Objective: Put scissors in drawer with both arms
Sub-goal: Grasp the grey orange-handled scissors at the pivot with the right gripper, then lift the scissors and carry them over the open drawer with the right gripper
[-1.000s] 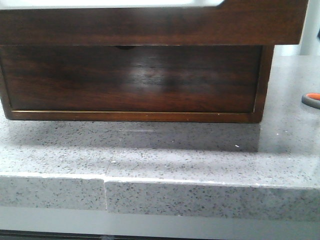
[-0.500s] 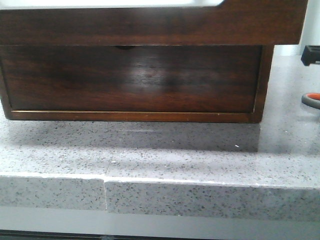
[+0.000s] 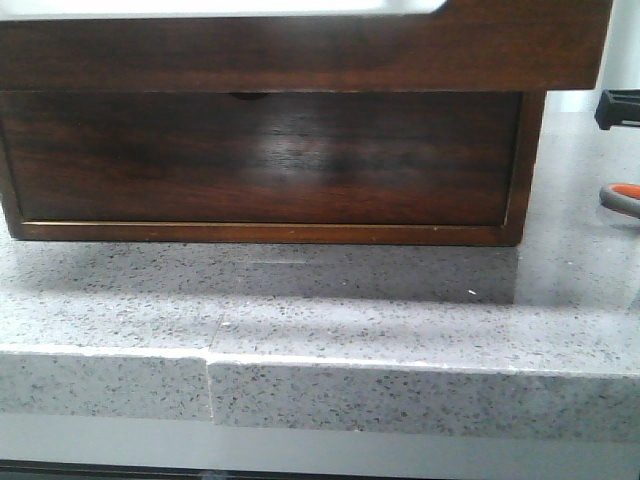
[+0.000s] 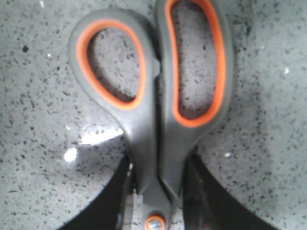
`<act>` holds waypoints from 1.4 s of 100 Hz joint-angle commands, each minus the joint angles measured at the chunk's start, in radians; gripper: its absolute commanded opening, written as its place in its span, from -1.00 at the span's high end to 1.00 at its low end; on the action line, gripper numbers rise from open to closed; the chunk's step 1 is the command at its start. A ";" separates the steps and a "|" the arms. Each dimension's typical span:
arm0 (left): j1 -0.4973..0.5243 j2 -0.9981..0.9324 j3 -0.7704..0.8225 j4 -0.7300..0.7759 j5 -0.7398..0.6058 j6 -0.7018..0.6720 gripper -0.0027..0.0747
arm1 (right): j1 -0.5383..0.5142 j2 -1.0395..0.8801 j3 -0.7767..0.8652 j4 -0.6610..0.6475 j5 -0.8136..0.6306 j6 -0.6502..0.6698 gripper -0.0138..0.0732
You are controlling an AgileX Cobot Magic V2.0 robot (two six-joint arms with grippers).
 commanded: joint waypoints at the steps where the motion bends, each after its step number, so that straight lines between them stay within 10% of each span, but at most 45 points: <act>1: -0.009 0.014 -0.028 -0.042 -0.056 0.000 0.98 | 0.000 -0.009 -0.012 -0.014 -0.017 0.005 0.84; 61: -0.009 0.014 -0.028 -0.034 -0.058 0.002 0.98 | 0.049 -0.447 -0.290 -0.034 0.064 -0.250 0.84; 99: -0.009 0.014 -0.028 -0.028 -0.058 0.003 0.98 | 0.355 -0.456 -0.690 0.115 0.060 -0.494 0.84; 140: -0.009 0.014 -0.028 -0.028 -0.051 0.003 0.98 | 0.775 -0.255 -0.738 0.115 0.060 -0.821 0.84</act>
